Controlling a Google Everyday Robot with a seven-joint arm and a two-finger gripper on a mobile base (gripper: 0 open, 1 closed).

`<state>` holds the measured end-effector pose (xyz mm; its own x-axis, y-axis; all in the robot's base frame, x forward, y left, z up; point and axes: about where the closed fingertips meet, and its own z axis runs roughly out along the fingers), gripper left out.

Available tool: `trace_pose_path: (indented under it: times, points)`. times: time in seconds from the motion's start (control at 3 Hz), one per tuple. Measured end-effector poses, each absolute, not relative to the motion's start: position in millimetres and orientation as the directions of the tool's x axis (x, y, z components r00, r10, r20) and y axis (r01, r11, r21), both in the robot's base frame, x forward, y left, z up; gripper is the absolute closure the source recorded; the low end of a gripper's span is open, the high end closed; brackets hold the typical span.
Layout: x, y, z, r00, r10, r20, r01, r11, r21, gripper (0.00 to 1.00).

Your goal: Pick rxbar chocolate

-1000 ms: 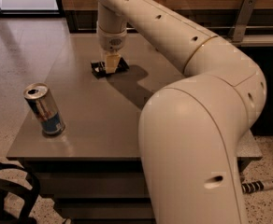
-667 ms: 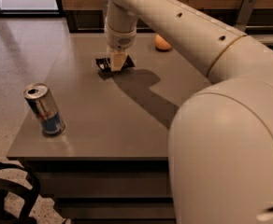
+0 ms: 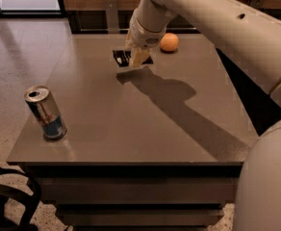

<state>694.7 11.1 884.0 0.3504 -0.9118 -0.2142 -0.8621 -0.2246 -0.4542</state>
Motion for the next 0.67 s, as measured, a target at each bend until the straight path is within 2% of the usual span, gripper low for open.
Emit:
trace_pose_path:
  times: [0.67]
  points:
    - [705.9, -18.1, 912.7, 0.426, -0.869, -0.252, -0.794, -0.226, -0.564, 1.00]
